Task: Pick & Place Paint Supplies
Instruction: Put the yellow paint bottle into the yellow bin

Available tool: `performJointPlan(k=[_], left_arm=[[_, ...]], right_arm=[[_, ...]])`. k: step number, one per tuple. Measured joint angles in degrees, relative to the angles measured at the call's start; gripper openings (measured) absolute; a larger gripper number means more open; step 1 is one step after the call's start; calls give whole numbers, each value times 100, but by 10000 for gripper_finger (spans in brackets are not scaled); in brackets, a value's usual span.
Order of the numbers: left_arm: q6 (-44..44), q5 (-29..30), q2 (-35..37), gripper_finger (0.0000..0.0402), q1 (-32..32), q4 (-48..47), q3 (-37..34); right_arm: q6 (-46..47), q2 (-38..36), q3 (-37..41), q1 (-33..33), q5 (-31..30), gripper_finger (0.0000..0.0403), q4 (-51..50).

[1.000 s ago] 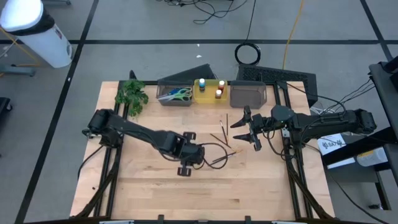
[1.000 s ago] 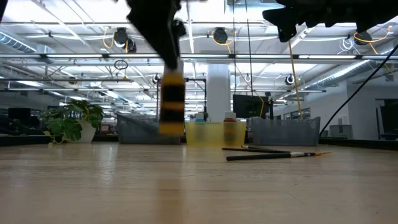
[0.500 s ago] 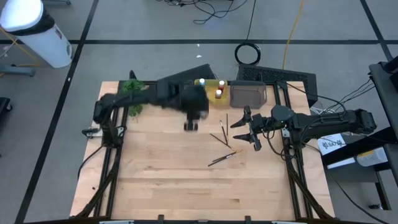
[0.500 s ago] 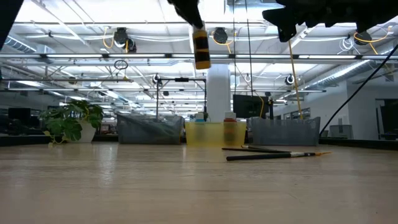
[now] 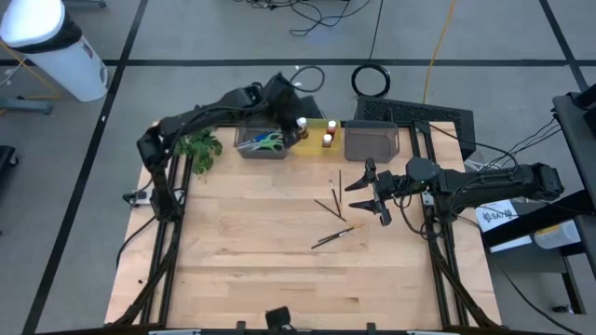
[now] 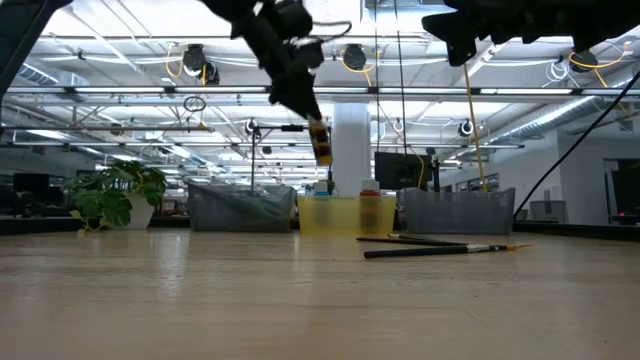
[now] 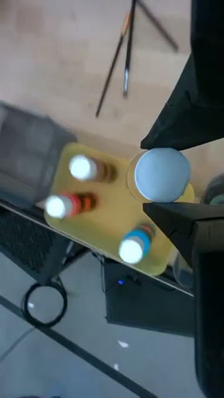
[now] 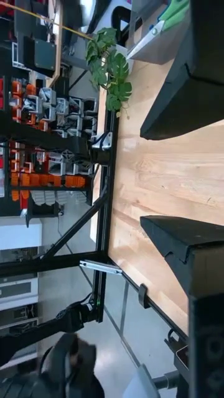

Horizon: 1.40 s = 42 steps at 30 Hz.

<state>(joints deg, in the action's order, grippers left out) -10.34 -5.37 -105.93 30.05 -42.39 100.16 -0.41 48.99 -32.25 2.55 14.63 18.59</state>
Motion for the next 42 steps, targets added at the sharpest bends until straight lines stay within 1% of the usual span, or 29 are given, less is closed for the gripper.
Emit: performJointPlan(k=[7, 11, 13, 18, 21, 25, 32, 41, 42], left_arm=[[39, -17, -2, 125, 180, 954, -888], [136, -8, -2, 125, 187, 1294, -1187], [148, 100, -2, 125, 186, 1310, -1256], [168, 395, -178, 125, 127, 1286, -1275], [218, 483, -327, 125, 100, 1299, -1213], [320, 472, -533, 125, 102, 1258, -1072], [394, 475, -913, 125, 69, 1060, -870], [407, 474, -987, 125, 14, 985, -855], [414, 495, -987, 131, 2, 985, -855]], right_arm=[[-29, 0, 0, 0, 0, 196, 0], [-29, 0, 0, 0, -2, 196, 0], [-29, 0, 0, 0, -1, 196, 3], [-29, 0, 0, 0, -4, 196, 29], [-67, -1, 0, 0, -157, 196, 42], [-91, 0, 0, 8, -426, 196, 42], [-122, 4, 0, 13, -413, 196, 42], [-135, 7, 0, 13, -412, 196, 38], [-135, 7, 0, 13, -413, 196, 39]])
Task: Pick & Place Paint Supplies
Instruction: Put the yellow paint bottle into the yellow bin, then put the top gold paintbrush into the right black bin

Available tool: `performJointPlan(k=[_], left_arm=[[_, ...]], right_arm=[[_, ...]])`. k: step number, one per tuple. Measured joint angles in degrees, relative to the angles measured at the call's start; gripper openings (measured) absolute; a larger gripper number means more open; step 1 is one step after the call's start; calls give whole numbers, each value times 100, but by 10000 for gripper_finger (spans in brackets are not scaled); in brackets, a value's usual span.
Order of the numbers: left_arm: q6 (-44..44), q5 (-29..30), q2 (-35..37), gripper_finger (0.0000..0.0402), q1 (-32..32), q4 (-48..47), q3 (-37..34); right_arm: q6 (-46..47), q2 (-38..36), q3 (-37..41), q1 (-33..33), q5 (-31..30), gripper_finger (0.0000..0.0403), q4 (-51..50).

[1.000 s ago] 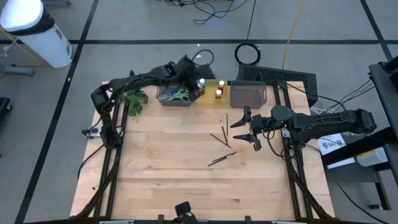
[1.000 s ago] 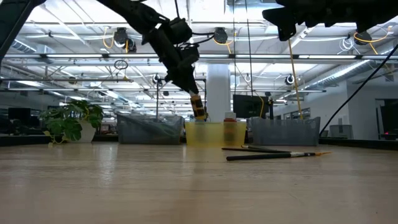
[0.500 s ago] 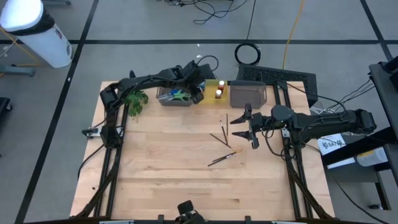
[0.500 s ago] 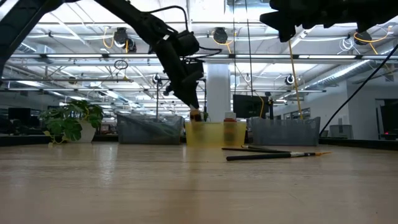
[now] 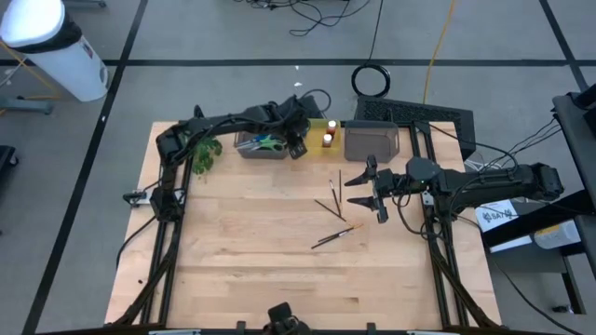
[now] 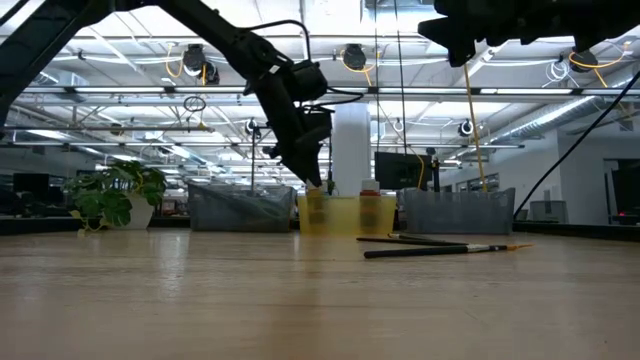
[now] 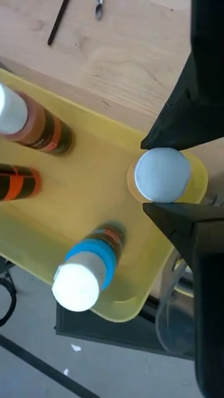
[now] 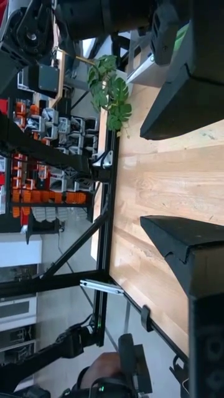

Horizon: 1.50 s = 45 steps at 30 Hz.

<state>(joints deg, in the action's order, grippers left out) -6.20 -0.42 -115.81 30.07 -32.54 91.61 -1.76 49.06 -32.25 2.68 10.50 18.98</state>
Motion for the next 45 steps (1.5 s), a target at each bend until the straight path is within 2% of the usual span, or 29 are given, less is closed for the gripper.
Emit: performJointPlan(k=[8, 15, 18, 23, 25, 27, 29, 32, 35, 39, 45], left_arm=[[16, 53, -1, 267, -135, -33, -2], [-115, -15, 321, 328, -208, -218, -4], [-100, -807, 619, 341, -205, -241, -7], [-378, -3027, 1230, 350, -418, 65, -61], [-515, -3358, 1460, 350, -626, 384, -253], [-473, -3250, 1660, 351, -867, 774, -507], [-346, -2824, 1827, 351, -1142, 1148, -802], [-262, -2179, 2065, 351, -1527, 1652, -1259], [-268, -1839, 2271, 351, -1858, 2082, -1648], [-270, -1721, 2701, 351, -2109, 2452, -2007], [-412, -1706, 3402, 351, -2293, 2422, -2395]], right_arm=[[2, 0, 0, 0, 0, 196, -2], [9, 0, 0, 0, -14, 196, -35], [259, 2, 0, 0, 0, 196, -133], [635, 22, 0, -13, 2, 196, -382], [819, 93, -1, -13, -39, 196, -503], [1178, 244, -4, -56, -353, 196, -753], [1361, 520, -4, -130, -915, 196, -1096], [1475, 1142, -26, -148, -1704, 196, -1578], [1510, 1855, -216, 65, -2292, 196, -1951], [1882, 2756, -469, 434, -2395, 196, -2089], [2312, 3813, -744, 762, -2394, 196, -1991]])
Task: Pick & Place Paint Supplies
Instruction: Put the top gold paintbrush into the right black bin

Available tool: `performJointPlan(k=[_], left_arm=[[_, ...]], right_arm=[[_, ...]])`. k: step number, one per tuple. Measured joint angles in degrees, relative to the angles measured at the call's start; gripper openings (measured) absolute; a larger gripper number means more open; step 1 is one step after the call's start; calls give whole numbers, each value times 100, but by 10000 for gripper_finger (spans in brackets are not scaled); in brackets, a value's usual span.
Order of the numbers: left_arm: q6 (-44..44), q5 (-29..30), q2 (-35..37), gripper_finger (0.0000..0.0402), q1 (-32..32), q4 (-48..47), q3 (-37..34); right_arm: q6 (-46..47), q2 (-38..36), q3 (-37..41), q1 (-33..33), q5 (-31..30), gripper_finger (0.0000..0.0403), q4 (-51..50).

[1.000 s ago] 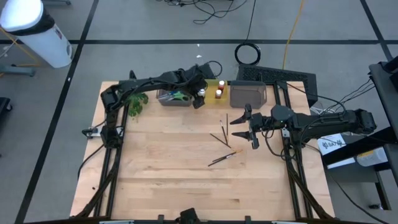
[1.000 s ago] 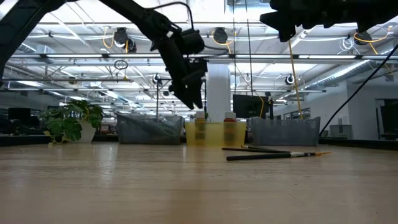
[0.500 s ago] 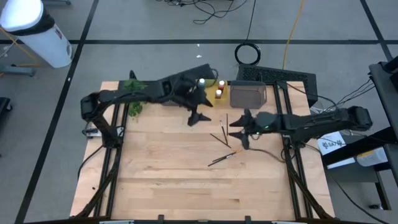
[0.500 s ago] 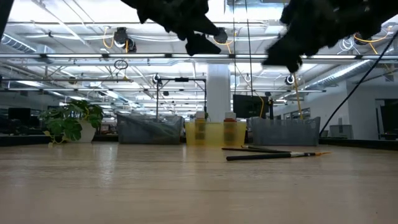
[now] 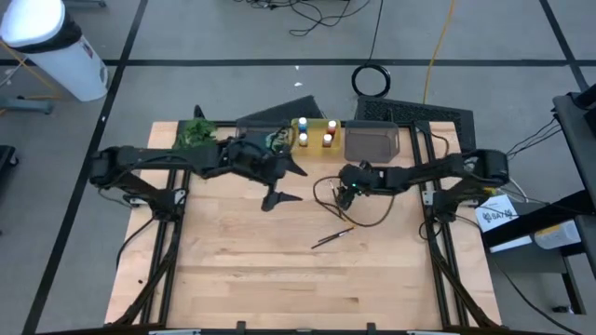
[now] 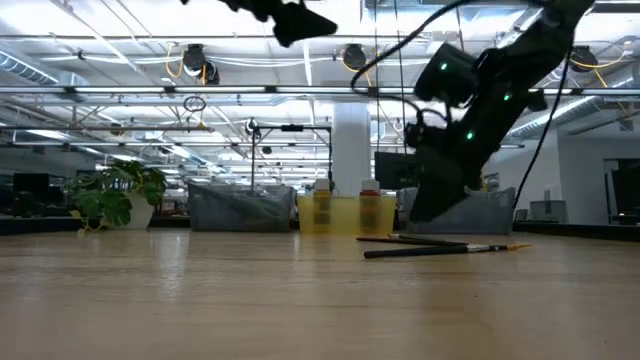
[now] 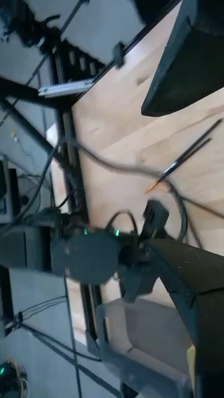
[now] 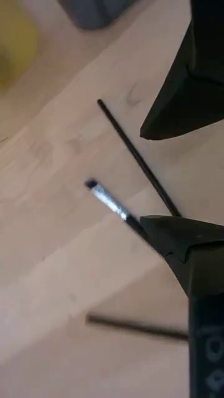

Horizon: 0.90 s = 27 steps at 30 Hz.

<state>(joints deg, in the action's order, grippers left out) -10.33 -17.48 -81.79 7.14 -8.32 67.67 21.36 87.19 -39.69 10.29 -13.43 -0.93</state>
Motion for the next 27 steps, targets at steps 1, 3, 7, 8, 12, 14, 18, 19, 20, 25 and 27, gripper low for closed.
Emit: performJointPlan(k=[1, 3, 7, 8, 12, 14, 18, 19, 20, 25, 27], left_arm=[[-10, 3, 60, 351, -28, 40, -69], [-20, 20, 184, 351, -55, 161, -198], [-6, 16, 211, 351, -57, 198, -341], [25, 15, 211, 351, -53, 141, -359], [42, 18, 213, 351, -42, 164, -361], [42, 18, 213, 351, -42, 152, -359], [37, 18, 211, 351, -42, 123, -359], [35, 66, 211, 351, -42, 119, -359], [37, 167, 211, 351, -42, 117, -359], [118, 584, 211, 351, -42, 80, -357], [136, 604, 211, 351, -42, 79, -355]], right_arm=[[52, 121, -34, 34, -2, 196, 31], [58, 324, -54, 77, 0, 196, 297], [-90, 690, -60, 64, 459, 196, 917], [-126, 790, -58, 49, 627, 196, 1076], [-362, 1025, -78, -21, 1158, 196, 1416], [-613, 1082, -82, -140, 1329, 196, 1412], [-1007, 1085, -80, -435, 1853, 187, 1360], [-1059, 1074, -83, -521, 1959, 183, 1357], [-1114, 1040, -108, -608, 2034, 179, 1308], [-1151, 544, -311, -896, 1676, 160, 388], [-1038, 243, -452, -943, 935, 154, 20]])
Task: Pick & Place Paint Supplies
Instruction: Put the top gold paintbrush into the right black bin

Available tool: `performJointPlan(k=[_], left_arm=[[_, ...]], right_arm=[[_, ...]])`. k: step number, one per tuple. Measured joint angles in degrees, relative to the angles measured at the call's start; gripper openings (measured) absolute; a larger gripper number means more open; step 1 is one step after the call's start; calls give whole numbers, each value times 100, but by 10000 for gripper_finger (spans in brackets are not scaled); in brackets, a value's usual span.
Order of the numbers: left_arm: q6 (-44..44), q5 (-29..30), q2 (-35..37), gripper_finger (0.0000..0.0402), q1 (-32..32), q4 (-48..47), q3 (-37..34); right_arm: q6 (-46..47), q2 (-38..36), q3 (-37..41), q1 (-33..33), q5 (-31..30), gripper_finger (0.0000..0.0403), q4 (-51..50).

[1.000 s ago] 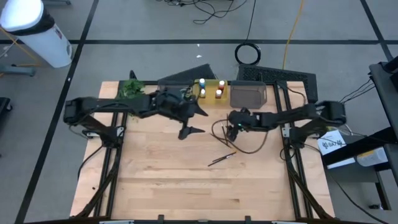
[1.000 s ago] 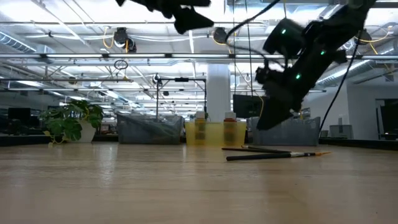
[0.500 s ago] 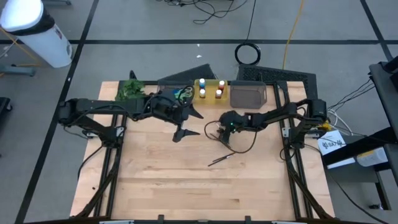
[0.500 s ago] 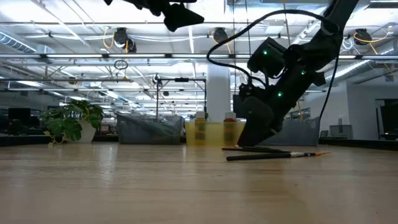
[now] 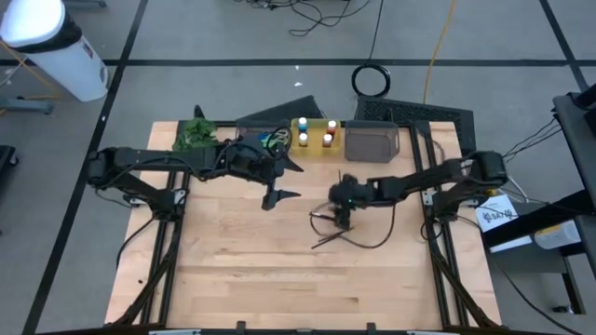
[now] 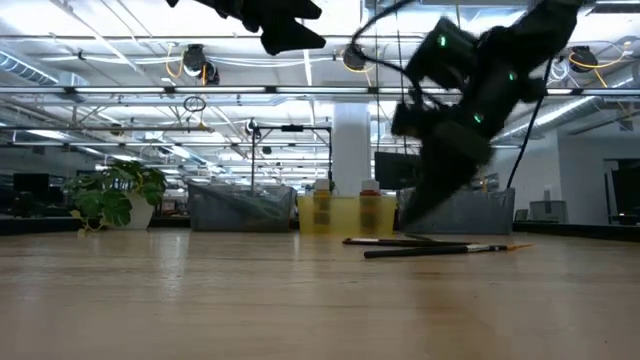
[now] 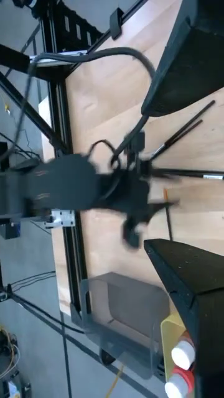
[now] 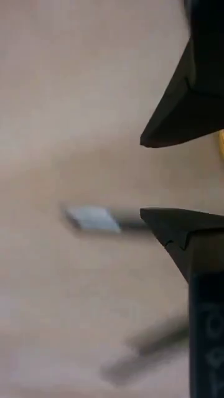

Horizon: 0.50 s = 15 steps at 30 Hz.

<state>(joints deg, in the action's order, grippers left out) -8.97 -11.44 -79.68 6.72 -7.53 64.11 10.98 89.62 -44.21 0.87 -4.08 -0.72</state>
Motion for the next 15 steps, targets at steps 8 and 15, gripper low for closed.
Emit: performJointPlan(k=[8, 15], left_arm=[[10, 0, -2, 351, -15, 32, -69], [24, 0, -4, 351, -15, 39, -70]], right_arm=[[949, -559, 111, 194, -2116, 127, -901], [791, -154, 267, 555, -2118, 105, -828]])
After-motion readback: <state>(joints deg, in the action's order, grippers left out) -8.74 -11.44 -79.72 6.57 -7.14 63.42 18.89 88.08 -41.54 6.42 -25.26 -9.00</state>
